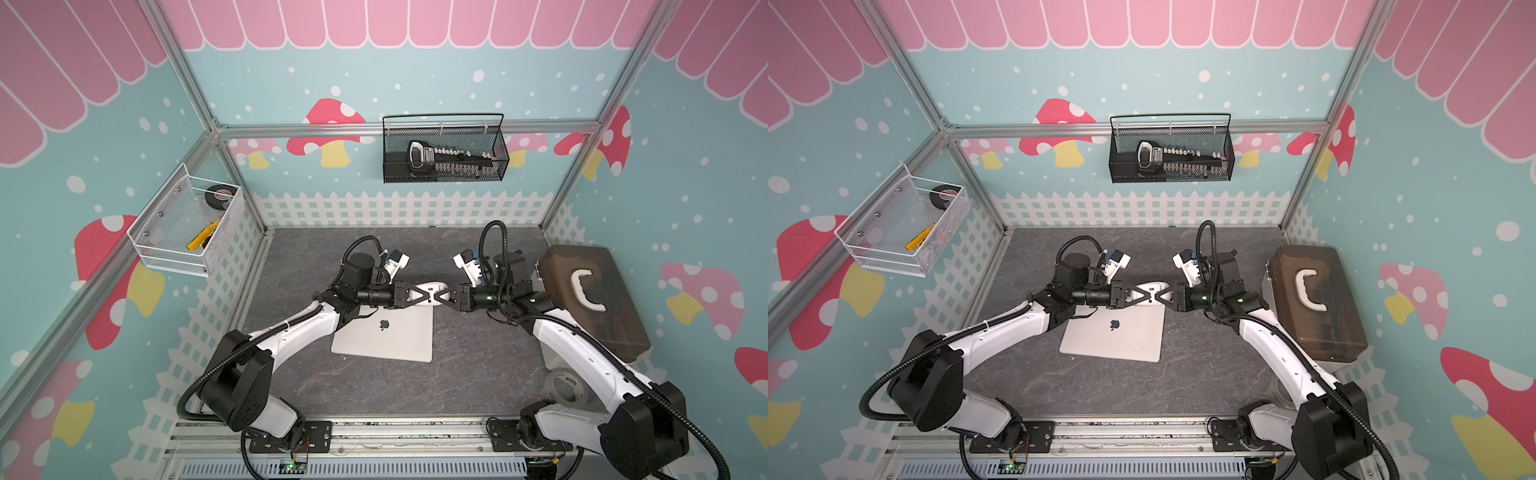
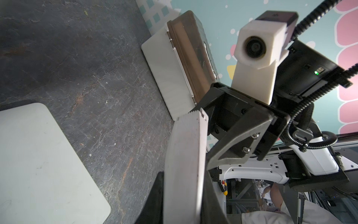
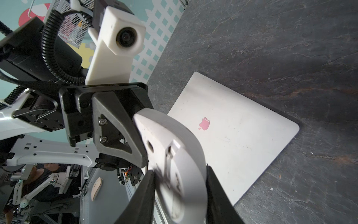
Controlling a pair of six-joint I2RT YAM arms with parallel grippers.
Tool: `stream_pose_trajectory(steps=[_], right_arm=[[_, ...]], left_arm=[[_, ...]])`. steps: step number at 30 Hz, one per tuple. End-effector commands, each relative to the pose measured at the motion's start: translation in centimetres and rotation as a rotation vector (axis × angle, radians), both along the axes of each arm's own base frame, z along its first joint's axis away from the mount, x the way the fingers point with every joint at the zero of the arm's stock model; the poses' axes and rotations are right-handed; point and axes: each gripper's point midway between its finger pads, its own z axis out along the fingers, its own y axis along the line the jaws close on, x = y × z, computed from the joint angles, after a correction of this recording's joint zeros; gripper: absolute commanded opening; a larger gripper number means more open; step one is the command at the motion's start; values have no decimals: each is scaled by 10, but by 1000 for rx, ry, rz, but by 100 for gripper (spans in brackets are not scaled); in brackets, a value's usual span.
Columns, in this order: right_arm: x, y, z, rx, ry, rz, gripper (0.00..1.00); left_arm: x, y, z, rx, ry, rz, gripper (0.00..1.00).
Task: Insert the wireless mouse receiver into the laptop
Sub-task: Remove the lid from the mouse.
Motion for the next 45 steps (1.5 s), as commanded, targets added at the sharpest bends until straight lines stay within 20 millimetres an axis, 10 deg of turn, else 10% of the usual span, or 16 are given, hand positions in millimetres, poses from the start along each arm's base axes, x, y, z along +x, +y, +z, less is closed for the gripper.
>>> stream_pose_trajectory(steps=[1, 9, 45], right_arm=[[-4, 3, -8, -27, -11, 19, 33], [-5, -4, 2, -31, -39, -22, 42], [-10, -24, 24, -44, -102, -106, 0]], left_arm=[[-1, -11, 34, -80, -75, -33, 0], [6, -8, 22, -55, -68, 5, 0], [57, 20, -32, 66, 17, 219, 0]])
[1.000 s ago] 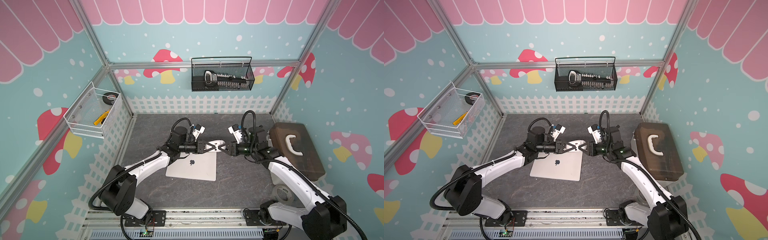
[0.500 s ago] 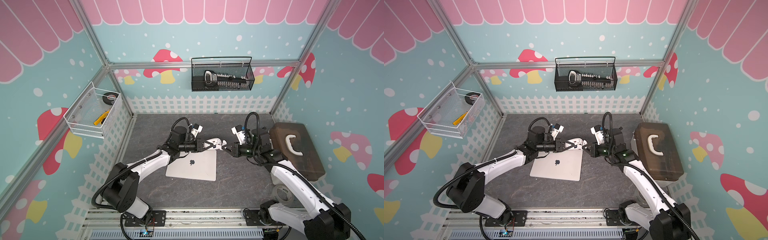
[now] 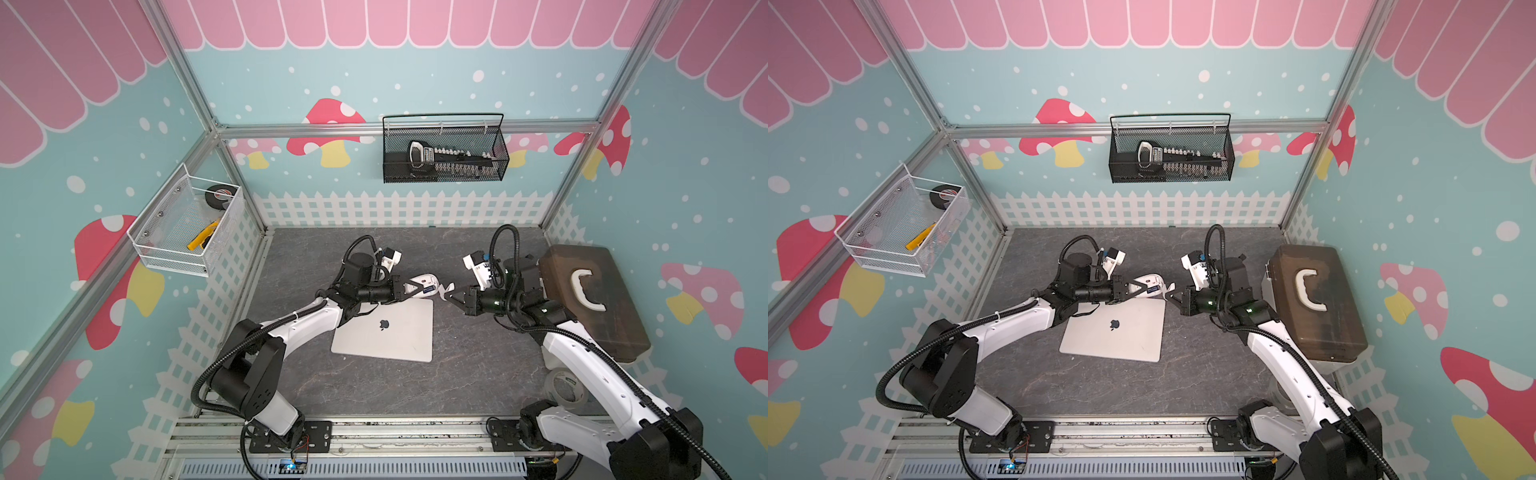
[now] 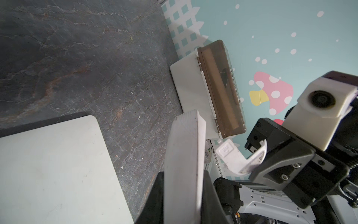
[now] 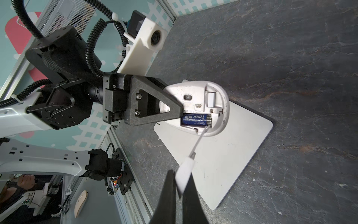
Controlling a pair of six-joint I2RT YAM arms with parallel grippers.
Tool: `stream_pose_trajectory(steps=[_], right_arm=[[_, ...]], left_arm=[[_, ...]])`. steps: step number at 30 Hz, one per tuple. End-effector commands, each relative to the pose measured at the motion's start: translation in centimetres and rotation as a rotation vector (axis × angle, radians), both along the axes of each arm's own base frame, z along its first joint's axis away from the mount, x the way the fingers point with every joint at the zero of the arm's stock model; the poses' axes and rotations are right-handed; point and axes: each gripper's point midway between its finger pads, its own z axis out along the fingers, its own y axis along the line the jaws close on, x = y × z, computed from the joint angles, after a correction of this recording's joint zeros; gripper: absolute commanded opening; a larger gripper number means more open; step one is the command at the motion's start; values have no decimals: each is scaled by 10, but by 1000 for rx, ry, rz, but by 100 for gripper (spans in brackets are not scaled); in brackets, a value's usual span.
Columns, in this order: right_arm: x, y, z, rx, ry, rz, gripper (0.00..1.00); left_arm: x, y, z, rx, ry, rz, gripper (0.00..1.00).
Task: Insert the wireless mouse receiver into the laptop
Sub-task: Remove the lid from the mouse, then place the lid at the center of the board.
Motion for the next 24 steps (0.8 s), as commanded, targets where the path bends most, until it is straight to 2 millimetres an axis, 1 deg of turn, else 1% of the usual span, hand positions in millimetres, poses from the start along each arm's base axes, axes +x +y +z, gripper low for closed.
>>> stream_pose_trajectory(steps=[1, 2, 5, 8, 12, 14, 16, 19, 24], right_arm=[[-3, -8, 9, -35, -20, -27, 0], [-4, -12, 5, -65, -4, -42, 0], [-4, -28, -13, -190, 101, -101, 0], [-9, -41, -34, -298, 222, -139, 0], [-12, -71, -64, -494, 374, -240, 0], [-13, -82, -79, -580, 457, -271, 0], [-14, -86, -91, -637, 533, -262, 0], [-12, -92, -107, -741, 627, -237, 0], [-3, -119, -131, -993, 734, -235, 0]], left_arm=[[12, 9, -2, 22, -7, 41, 0], [12, 11, -4, 43, -10, 40, 0], [11, 20, -10, 167, -46, 33, 0], [9, 31, -9, 279, -117, 27, 0], [8, 40, -1, 363, -202, 17, 0], [5, 40, 3, 372, -237, 4, 0], [0, 37, 5, 377, -271, -15, 0], [-12, 27, 7, 382, -318, -67, 0], [-32, 14, 9, 362, -330, -127, 0]])
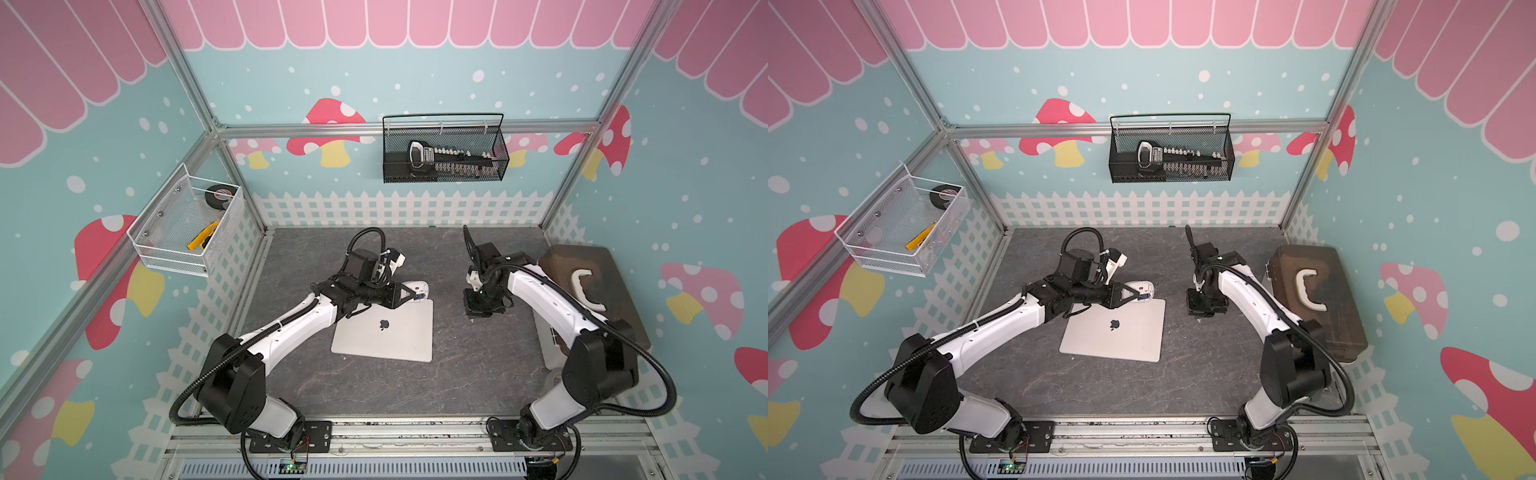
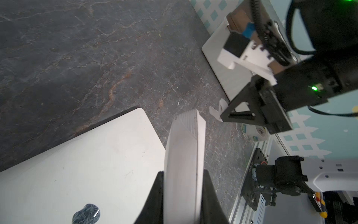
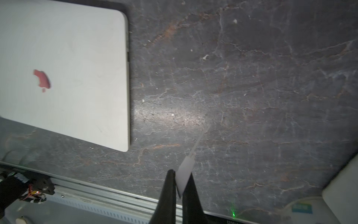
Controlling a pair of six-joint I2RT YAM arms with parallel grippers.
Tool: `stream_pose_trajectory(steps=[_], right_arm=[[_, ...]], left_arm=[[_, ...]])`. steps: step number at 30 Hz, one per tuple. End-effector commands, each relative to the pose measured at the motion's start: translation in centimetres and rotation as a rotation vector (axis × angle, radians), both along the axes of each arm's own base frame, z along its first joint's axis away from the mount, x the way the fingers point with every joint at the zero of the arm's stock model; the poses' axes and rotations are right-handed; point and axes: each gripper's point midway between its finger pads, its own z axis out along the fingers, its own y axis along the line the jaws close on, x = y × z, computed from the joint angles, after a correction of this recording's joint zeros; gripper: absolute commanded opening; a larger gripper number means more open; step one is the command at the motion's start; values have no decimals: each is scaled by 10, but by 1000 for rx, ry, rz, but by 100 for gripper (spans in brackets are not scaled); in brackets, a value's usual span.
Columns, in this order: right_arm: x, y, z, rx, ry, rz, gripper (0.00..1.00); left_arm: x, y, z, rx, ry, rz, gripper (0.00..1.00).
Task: Insert the wireless mouse receiver into the laptop
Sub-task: Place the lid at the center of the board.
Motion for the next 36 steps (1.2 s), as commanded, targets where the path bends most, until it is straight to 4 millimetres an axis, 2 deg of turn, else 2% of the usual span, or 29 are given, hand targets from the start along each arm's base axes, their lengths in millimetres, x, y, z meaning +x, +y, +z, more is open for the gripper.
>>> stream_pose_trajectory(steps=[1, 4, 8, 10, 11, 16, 22, 31, 34, 36], right_arm=[[-13, -33, -7, -209, 115, 21, 0], [-8, -40, -22, -274, 150, -2, 0], [-5, -38, -44, -291, 202, -36, 0], [-2, -38, -48, -295, 197, -54, 0], [-1, -38, -59, -307, 222, -60, 0], [7, -35, -74, -313, 224, -88, 0], [15, -29, -90, -301, 228, -97, 11], [34, -16, -76, -231, 153, -105, 31], [46, -3, -55, -148, 72, -101, 36], [54, 3, -28, -91, -17, -89, 37]], left_arm=[[-13, -4, 12, 1, -53, -52, 0], [-15, -4, 17, -9, -56, -53, 0], [-17, -1, 20, -7, -57, -44, 0], [-18, -2, 22, -14, -56, -48, 0], [-19, -3, 23, -18, -55, -50, 0], [-26, -7, 24, -24, -61, -66, 0], [-31, -10, 24, -18, -68, -78, 0], [-33, -11, 17, -13, -49, -84, 0], [-33, -12, 10, -12, -29, -86, 0], [-33, -14, 4, -11, -11, -89, 0]])
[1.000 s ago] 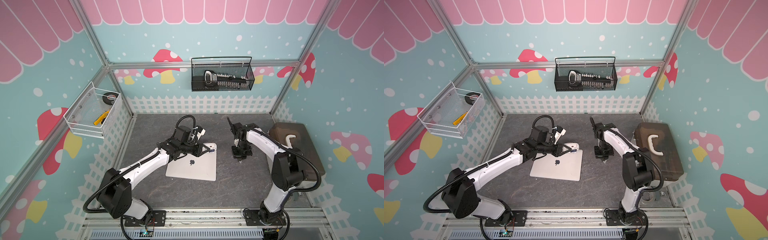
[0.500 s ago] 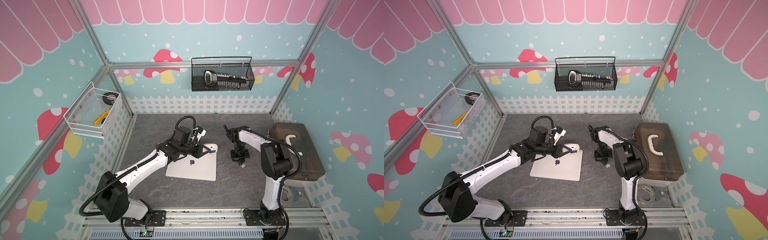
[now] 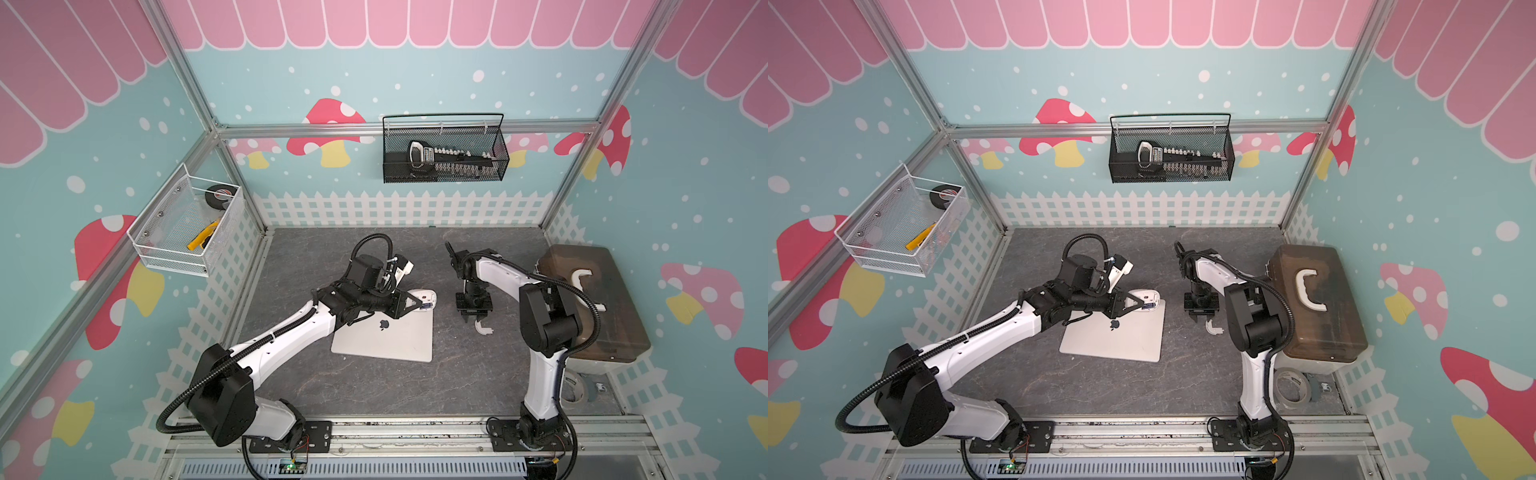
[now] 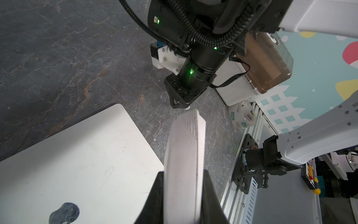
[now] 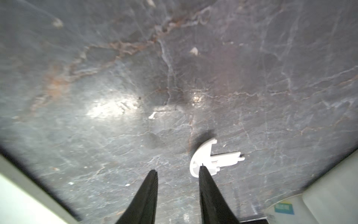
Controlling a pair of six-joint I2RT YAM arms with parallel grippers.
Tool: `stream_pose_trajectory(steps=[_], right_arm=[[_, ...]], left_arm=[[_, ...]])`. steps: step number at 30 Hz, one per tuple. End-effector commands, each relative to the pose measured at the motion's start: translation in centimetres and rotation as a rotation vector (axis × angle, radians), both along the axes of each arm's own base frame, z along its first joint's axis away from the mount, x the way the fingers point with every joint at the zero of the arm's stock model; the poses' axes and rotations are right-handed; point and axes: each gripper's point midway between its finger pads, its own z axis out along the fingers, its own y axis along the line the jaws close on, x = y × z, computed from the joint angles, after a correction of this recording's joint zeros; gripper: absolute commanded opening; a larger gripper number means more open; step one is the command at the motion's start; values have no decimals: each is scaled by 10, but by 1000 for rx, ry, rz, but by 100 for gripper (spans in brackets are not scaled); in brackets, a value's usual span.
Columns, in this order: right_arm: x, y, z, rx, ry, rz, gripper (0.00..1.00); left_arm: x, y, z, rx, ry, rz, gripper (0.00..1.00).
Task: Insert the wireless mouse receiver into the laptop
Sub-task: Place the lid at the center of the board, then take out the USB plug from the mouse.
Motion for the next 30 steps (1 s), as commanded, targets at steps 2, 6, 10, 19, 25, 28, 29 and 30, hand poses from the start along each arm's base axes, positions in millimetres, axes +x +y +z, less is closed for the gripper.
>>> stream_pose_trajectory(steps=[2, 6, 10, 19, 25, 28, 29, 30], right_arm=[[21, 15, 73, 121, -236, 37, 38], [18, 18, 124, 226, -485, 59, 38], [-4, 31, 154, 442, -713, 27, 55], [-42, 72, 165, 831, -741, 19, 73], [-39, 87, 148, 923, -669, -18, 74], [-35, 93, 140, 953, -629, -36, 72], [-35, 95, 135, 962, -612, -45, 70], [-35, 97, 130, 970, -594, -53, 70]], left_arm=[[-3, -4, -14, -2, 31, -9, 0], [1, -8, -26, -9, 79, 8, 0], [2, -11, -39, -3, 132, 20, 0], [-1, -27, -66, -47, 315, 98, 0], [-4, -31, -89, -55, 414, 152, 0], [-5, -28, -99, -27, 441, 171, 0], [-6, -26, -103, -14, 451, 177, 0], [-6, -25, -107, -1, 459, 183, 0]])
